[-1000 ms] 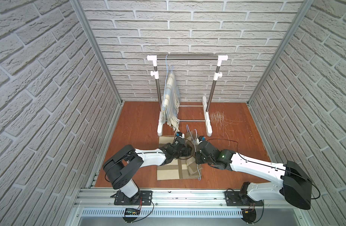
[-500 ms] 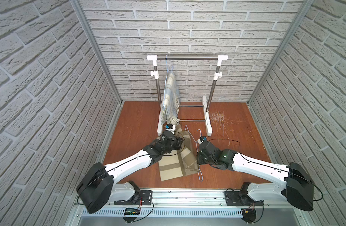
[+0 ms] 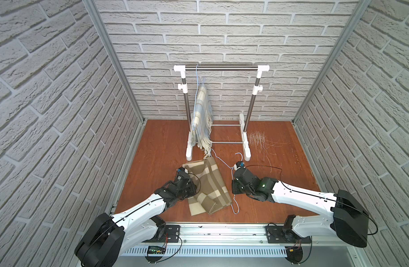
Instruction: Hang the scarf on the hanger
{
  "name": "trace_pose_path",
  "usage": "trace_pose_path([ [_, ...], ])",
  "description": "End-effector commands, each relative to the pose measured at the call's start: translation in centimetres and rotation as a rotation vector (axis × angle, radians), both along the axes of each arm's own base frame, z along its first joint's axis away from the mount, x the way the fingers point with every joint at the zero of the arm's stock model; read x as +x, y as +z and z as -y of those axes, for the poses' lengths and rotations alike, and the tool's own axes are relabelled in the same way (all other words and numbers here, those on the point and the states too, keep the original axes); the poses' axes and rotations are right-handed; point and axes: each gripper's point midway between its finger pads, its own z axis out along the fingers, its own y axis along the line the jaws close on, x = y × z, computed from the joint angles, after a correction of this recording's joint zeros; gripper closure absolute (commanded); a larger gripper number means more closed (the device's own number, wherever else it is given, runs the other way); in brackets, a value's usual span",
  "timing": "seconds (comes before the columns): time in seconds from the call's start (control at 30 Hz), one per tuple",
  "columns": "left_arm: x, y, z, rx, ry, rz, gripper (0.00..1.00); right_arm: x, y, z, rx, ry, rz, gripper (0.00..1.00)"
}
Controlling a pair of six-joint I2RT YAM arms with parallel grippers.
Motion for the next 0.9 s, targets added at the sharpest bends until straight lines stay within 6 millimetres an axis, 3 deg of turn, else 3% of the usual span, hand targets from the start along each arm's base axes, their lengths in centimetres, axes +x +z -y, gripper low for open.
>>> trace_pose_path([
  [0.0,0.4,0.3,-1.0,0.020,0.051,0.035,0.64,0.5,2.2,0.0,0.005,0.012,0.042,0.97],
  [0.1,0.9,1.2,-1.5,0.027,0.072,0.081,0.48,0.3,2.7,0.1,0.002,0.027,0.042,0.97],
  [0.27,2.6,2.9,-2.7,0.039,0.148,0.211,0.50,-0.2,3.1,0.1,-0.001,0.048,0.027,0.97],
  [0.4,3.3,1.8,-3.6,0.063,0.181,0.188,0.44,-0.2,3.2,-0.2,-0.007,0.069,0.021,0.97],
  [0.57,4.7,2.4,-4.2,0.080,0.217,0.217,0.34,-0.1,4.0,-0.6,0.003,0.083,0.032,0.97],
  [0.7,6.2,2.3,-4.1,0.094,0.211,0.206,0.33,-0.2,4.2,-0.5,-0.003,0.095,0.035,0.97],
  [0.87,7.0,0.4,-3.7,0.134,0.174,0.136,0.35,-0.3,4.5,-0.4,-0.004,0.097,0.042,0.97],
])
